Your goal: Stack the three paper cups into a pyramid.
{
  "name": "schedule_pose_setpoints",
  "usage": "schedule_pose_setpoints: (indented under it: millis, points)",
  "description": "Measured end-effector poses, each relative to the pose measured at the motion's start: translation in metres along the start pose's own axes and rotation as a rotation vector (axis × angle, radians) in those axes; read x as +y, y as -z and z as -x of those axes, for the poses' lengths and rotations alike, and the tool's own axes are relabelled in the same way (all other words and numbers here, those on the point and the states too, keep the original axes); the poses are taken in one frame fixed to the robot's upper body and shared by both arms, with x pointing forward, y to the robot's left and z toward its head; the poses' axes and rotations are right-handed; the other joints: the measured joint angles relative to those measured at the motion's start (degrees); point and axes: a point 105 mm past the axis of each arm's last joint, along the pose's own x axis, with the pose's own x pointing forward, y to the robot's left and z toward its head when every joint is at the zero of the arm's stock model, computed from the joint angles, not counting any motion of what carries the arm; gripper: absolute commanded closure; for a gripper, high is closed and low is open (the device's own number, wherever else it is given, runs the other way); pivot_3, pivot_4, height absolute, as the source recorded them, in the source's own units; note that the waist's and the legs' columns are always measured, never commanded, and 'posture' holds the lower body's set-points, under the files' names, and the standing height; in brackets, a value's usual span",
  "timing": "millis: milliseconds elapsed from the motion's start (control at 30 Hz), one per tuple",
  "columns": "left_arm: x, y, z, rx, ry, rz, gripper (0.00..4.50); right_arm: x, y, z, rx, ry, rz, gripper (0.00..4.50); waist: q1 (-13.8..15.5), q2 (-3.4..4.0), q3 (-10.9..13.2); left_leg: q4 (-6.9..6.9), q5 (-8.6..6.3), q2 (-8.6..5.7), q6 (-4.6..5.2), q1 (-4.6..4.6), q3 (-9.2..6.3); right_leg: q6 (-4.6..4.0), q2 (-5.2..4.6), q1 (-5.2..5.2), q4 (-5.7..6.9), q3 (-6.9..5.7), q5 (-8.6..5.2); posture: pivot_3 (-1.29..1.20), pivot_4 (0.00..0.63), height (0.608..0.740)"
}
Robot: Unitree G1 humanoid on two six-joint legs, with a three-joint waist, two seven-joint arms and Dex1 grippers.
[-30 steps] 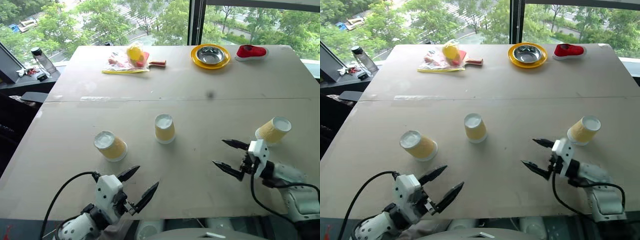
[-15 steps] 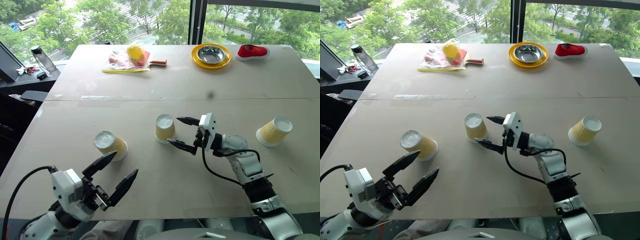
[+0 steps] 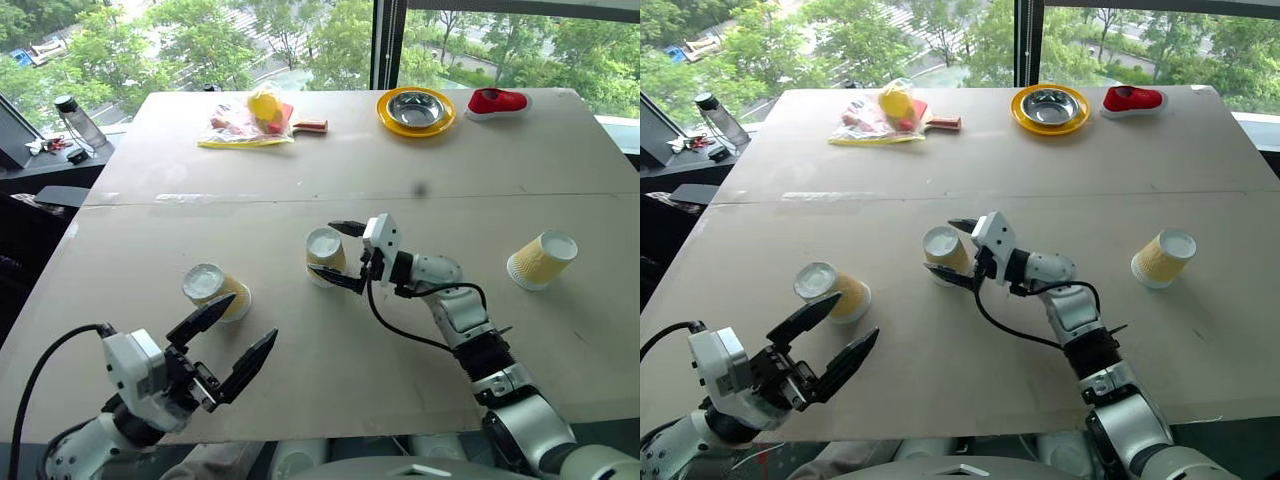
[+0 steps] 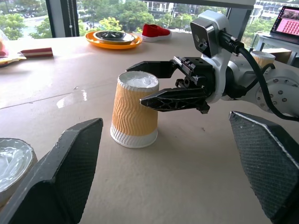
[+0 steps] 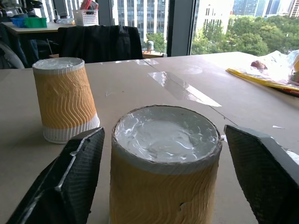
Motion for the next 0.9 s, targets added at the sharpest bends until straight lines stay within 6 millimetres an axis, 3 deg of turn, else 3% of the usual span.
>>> schedule_pose_setpoints:
  millis: [67,233,533,767,833,900]
  points:
    - [0.0,0.0,0.0,-0.001,0.001,0.001,0.0,0.0,0.0,0.0,0.001,0.003,-0.002,2.27,-0.1,0.0,0.0,0.0,0.0,0.0,0.0,-0.01,0.0,0.0,0.01,-0.03,0.02,0.01,0.0,0.0,0.15,0.74]
    - [0.0,0.001,-0.005,-0.001,0.013,0.009,0.0,-0.005,0.0,0.004,0.003,0.024,0.0,2.27,-0.1,0.01,0.0,0.0,0.0,0.01,0.0,-0.01,0.0,0.0,0.0,-0.03,0.03,0.02,0.0,0.0,0.15,0.74]
    - [-0.008,0.006,-0.055,0.054,0.024,0.035,0.0,-0.065,-0.004,0.036,0.022,0.289,0.008,2.27,-0.1,0.0,0.0,0.02,0.01,0.0,-0.01,0.02,0.02,0.02,0.11,-0.08,0.17,0.09,0.01,0.0,0.15,0.74]
    - [-0.012,0.002,-0.074,0.057,0.005,0.048,0.0,-0.075,-0.001,0.04,0.032,0.334,0.007,2.27,-0.2,0.03,0.0,0.0,0.01,0.17,-0.02,0.01,0.07,0.02,0.31,-0.2,0.28,0.24,0.02,0.0,0.15,0.74]
    - [-0.01,0.001,-0.075,0.058,-0.009,0.047,0.0,-0.075,-0.001,0.04,0.027,0.336,0.003,1.27,-0.2,0.03,0.0,0.0,0.01,0.17,-0.02,0.0,0.07,0.02,0.31,-0.2,0.26,0.24,0.02,0.0,0.15,0.74]
    - [-0.008,0.0,-0.075,0.055,-0.014,0.042,0.0,-0.074,-0.001,0.039,0.022,0.329,0.0,0.6,-0.2,0.03,0.0,0.0,0.01,0.17,-0.02,-0.01,0.08,0.02,0.3,-0.2,0.25,0.24,0.02,0.0,0.15,0.74]
